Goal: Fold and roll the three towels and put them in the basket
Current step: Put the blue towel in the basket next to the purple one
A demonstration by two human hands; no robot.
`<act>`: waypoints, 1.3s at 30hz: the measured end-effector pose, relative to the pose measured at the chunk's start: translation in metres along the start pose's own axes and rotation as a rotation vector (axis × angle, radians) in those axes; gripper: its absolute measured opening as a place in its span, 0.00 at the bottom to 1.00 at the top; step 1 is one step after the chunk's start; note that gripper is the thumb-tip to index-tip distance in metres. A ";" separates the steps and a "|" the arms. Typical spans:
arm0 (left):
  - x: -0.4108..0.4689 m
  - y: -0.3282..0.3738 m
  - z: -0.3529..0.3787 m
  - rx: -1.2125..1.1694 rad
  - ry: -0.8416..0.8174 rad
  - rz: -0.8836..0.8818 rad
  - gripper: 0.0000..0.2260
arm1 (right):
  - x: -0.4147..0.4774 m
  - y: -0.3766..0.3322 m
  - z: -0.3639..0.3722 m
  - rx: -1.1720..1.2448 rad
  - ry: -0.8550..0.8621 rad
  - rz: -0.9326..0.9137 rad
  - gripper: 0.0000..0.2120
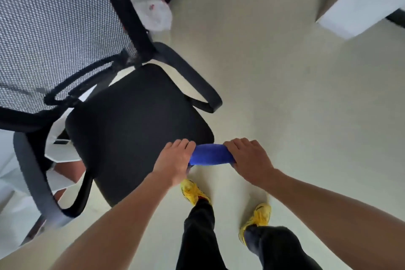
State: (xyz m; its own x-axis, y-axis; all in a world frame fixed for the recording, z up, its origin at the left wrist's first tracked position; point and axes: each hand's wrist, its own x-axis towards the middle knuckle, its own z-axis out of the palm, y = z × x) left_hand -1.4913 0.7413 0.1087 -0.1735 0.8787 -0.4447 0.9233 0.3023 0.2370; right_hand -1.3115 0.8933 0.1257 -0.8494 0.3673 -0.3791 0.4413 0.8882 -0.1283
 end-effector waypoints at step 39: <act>0.513 0.606 -0.415 0.390 0.391 0.731 0.19 | -0.209 0.716 -0.305 -0.059 0.451 0.636 0.19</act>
State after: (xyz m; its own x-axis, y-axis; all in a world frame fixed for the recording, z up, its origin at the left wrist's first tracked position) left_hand -1.1630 1.5287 0.3829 0.4611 0.8863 0.0422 0.8870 -0.4617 0.0042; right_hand -0.9059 1.5370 0.3924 -0.4801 0.8760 0.0474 0.8771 0.4784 0.0428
